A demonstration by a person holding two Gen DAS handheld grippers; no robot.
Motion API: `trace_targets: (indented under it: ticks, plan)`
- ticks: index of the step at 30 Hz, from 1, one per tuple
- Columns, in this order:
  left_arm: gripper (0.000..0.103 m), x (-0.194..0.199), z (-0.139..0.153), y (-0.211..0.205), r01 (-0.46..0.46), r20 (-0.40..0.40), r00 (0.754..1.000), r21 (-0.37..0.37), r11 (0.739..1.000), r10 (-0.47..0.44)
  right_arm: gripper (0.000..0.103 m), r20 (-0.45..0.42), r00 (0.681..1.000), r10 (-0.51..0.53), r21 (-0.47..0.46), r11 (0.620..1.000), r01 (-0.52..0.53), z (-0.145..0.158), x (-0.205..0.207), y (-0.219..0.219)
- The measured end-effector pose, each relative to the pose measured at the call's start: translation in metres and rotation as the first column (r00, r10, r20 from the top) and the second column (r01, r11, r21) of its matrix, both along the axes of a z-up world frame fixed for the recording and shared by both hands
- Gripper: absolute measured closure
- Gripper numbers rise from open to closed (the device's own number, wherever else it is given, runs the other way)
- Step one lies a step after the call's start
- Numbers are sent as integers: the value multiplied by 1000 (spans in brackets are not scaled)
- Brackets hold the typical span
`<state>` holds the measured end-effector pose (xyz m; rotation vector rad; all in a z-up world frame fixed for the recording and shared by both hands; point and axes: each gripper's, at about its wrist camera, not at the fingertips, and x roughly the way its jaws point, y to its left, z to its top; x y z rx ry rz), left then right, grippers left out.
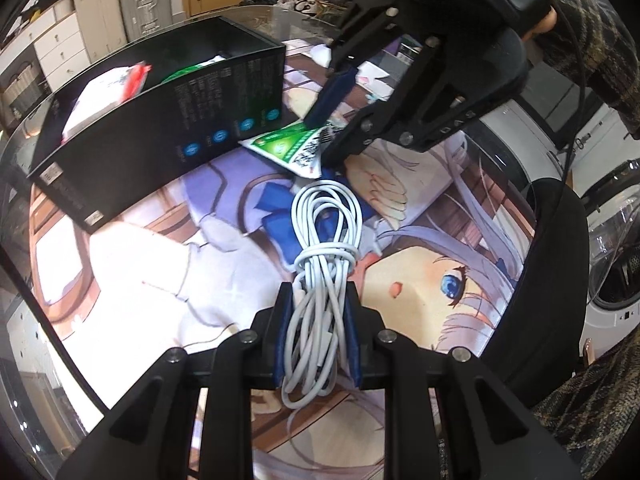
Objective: Organize soft objects
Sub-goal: 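Lift and carry the green sachet with right tool while left tool carries the cable over the box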
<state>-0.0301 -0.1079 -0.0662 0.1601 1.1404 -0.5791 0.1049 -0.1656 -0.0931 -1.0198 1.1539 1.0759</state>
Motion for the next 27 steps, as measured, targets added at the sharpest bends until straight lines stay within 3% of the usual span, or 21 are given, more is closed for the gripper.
trace_targets:
  ticks: [7,12,18,27]
  plan:
    - [82,-2,2,24,-88,6,996,19,996,88,83,32,998,-62,21,998,62,3,-17,3]
    - [82,2,1,37,-122,8,992,23,992,122,86,-20,993,-119,32,992,120,13,-12,6]
    - [82,6,0,40,-151,17,988,27,988,151,86,2,996,-84,37,996,84,29,-26,10]
    - [82,10,14,47,-175,46,984,22,984,174,87,-1,991,-130,78,988,130,60,-15,0]
